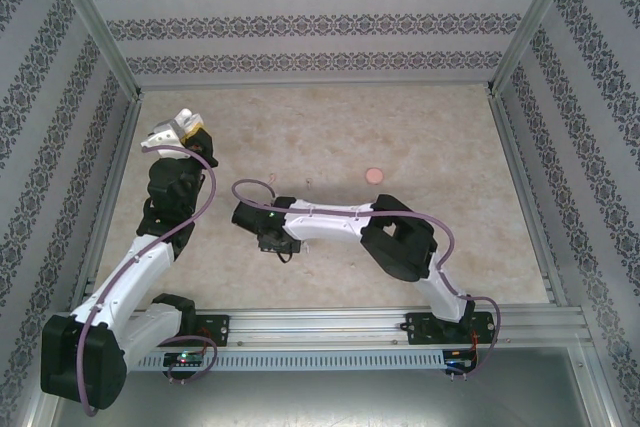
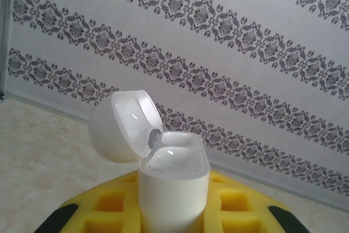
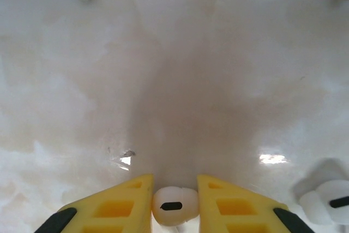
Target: Insert the wireless bluetooth earbuds into the charging case
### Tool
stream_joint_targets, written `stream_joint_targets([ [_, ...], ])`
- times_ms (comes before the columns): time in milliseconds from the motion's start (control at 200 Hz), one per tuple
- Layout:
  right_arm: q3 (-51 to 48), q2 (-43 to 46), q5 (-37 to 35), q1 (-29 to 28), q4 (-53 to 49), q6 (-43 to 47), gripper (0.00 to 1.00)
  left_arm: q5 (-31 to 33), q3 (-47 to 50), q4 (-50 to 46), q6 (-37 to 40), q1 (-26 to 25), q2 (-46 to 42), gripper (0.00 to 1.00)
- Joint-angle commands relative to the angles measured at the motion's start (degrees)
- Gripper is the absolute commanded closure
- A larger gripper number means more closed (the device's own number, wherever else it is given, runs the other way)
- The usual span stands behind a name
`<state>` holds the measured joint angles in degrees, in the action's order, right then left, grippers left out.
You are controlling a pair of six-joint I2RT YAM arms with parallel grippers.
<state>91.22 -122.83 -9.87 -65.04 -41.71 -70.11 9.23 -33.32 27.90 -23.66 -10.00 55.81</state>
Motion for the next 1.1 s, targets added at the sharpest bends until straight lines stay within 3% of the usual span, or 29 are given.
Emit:
stream_joint_targets([
  [0,-1.9,5.6,-5.1,-0.2,1.5,1.8,0.76,-2.8,-0.2,2.3,-1.0,0.6,0.3,1.0],
  [270,-7.8,17.0,-7.3,4.0,2.2,8.9,0.76,-7.2,1.1,3.3,1.7,0.6,-1.9,1.0],
  [629,-16.6,35.7,-6.4,16.3,7.7,22.7,0.75,-27.1,5.3,13.2,4.8,0.4,-3.2,1.0],
  [859,-16.5,43.2,1.6,23.2,19.1,33.5,0.74,-35.2,5.5,15.6,9.8,-1.6,-2.5,1.0],
  [989,-16.7,45.8,8.1,25.6,26.7,36.3,0.73,-36.8,5.2,15.5,13.9,-4.4,-2.3,1.0],
  [1094,-16.4,46.7,13.3,26.3,32.1,38.3,0.73,-34.4,4.2,14.9,18.2,-7.8,-1.7,1.0],
])
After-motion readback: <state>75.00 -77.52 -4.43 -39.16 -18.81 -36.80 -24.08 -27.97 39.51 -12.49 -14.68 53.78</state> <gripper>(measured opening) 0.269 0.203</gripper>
